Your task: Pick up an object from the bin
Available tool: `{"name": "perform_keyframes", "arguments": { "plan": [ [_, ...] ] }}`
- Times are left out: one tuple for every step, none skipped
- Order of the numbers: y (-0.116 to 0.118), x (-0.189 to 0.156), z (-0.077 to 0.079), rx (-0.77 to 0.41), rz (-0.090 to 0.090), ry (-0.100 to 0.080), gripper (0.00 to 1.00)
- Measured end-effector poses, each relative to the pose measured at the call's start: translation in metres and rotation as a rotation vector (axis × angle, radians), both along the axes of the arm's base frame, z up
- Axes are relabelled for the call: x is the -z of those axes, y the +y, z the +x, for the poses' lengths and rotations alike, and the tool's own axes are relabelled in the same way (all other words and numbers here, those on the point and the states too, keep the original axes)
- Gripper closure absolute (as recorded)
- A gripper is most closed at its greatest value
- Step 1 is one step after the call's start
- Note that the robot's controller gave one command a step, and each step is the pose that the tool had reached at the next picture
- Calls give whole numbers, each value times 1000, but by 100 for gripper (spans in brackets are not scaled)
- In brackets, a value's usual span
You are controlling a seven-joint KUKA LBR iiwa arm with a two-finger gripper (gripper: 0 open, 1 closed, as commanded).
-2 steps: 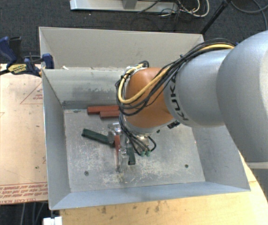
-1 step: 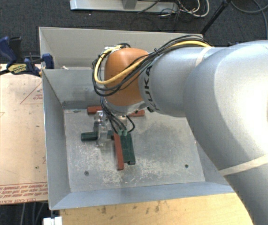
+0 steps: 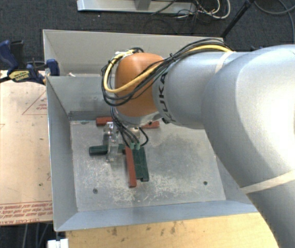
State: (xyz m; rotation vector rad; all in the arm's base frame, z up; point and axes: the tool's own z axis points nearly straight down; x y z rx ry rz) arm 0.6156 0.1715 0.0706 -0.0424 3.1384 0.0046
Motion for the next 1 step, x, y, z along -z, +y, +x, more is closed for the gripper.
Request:
{"name": "perform_keyframes", "arguments": {
  "plan": [
    [-22,-139,19,-8,-2,-1,100]
  ]
}}
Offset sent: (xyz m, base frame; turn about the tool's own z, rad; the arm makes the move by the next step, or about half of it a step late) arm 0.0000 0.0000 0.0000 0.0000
